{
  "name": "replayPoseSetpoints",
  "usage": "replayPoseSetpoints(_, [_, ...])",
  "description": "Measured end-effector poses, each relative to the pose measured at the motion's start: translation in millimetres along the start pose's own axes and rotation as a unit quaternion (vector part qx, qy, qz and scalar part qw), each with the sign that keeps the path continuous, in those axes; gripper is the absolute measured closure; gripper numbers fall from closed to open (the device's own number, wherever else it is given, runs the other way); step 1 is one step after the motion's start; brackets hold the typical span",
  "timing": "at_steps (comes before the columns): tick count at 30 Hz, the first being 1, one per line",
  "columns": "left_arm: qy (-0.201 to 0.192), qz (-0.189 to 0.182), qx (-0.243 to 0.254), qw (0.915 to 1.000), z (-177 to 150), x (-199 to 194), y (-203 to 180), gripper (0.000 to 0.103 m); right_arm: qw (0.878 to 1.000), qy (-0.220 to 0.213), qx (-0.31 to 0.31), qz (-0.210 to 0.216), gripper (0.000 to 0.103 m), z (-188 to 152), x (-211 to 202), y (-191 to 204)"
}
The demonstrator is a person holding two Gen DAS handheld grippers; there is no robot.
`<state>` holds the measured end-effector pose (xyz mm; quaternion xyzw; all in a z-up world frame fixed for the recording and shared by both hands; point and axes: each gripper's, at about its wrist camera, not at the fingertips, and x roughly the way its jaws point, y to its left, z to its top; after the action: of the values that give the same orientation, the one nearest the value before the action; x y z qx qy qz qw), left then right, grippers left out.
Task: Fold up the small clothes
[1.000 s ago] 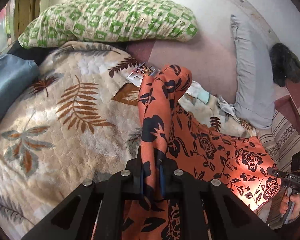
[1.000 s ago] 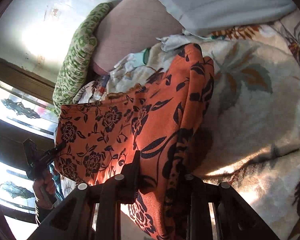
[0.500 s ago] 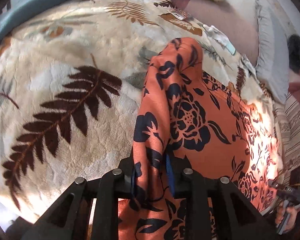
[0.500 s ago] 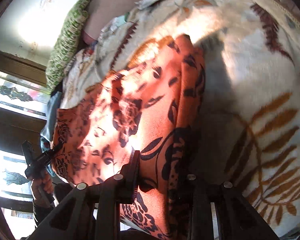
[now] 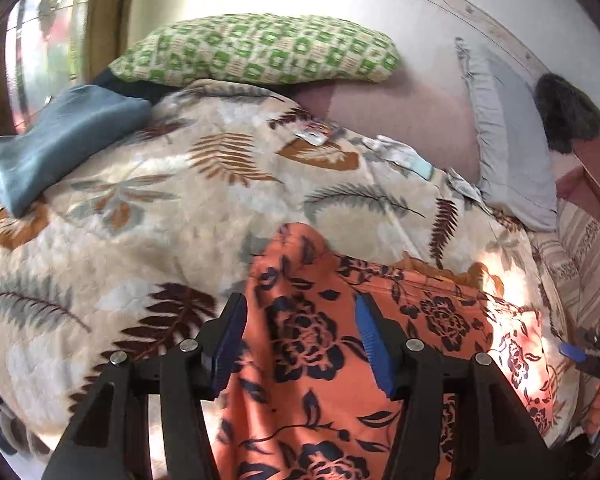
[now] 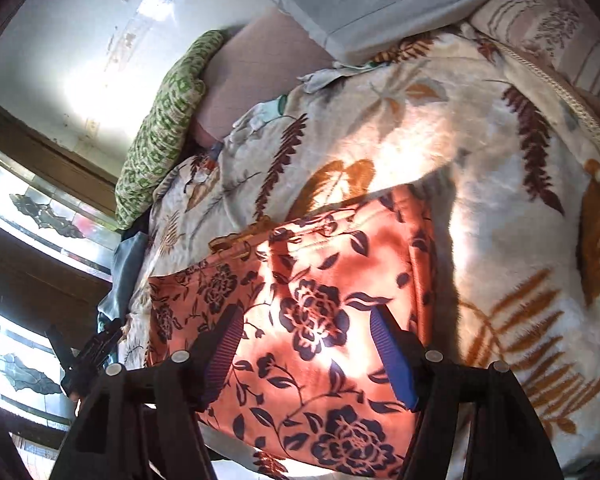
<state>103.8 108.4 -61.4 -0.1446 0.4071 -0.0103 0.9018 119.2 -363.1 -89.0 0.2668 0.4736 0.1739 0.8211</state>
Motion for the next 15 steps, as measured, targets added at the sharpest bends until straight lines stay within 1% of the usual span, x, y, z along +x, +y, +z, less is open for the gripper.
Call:
replayPoseSetpoints(1, [0.007, -0.014, 0.004, 0.9999, 1.8, 11.5, -5.2, 0.046, 1.0, 0.001, 0.0, 0.018, 0.034, 3.9, 10.3, 2.7])
replayPoseSetpoints(3, [0.021, -0.005, 0.013, 0.9997, 6.3, 36.0, -11.1, 0.046, 0.999, -0.002, 0.007, 0.048, 0.034, 12.6, 35.1, 5.5])
replayPoseSetpoints(6, [0.055, 0.016, 0.015, 0.9982, 8.7, 75.3, -10.0, 0.046, 0.998, -0.001, 0.04, 0.049, 0.034, 28.5, 66.4, -14.5])
replayPoseSetpoints(8, [0.084, 0.038, 0.009, 0.9957, 7.2, 99.2, 2.0, 0.046, 0.997, 0.001, 0.068, 0.033, 0.034, 34.8, 80.5, -38.5])
replayPoseSetpoints(9, [0.083, 0.033, 0.003, 0.996, 7.7, 105.3, 7.7, 0.046, 0.996, 0.005, 0.083, 0.02, 0.034, 36.0, 85.4, -53.0])
replayPoseSetpoints(10, [0.074, 0.032, 0.006, 0.9968, 7.6, 109.4, 9.4, 0.046, 0.995, 0.005, 0.1, 0.022, 0.034, 36.3, 90.0, -65.4])
replayPoseSetpoints(11, [0.075, 0.035, 0.011, 0.9965, 8.6, 113.3, 8.9, 0.046, 0.992, -0.003, 0.114, 0.045, 0.034, 36.9, 89.6, -75.1])
replayPoseSetpoints(12, [0.079, 0.038, 0.017, 0.996, 10.2, 116.4, 7.7, 0.046, 0.991, -0.01, 0.121, 0.056, 0.035, 37.1, 88.1, -80.1])
replayPoseSetpoints(15, [0.083, 0.044, 0.022, 0.9954, 13.9, 119.2, 5.1, 0.045, 0.99, -0.009, 0.123, 0.063, 0.036, 39.2, 89.0, -84.2])
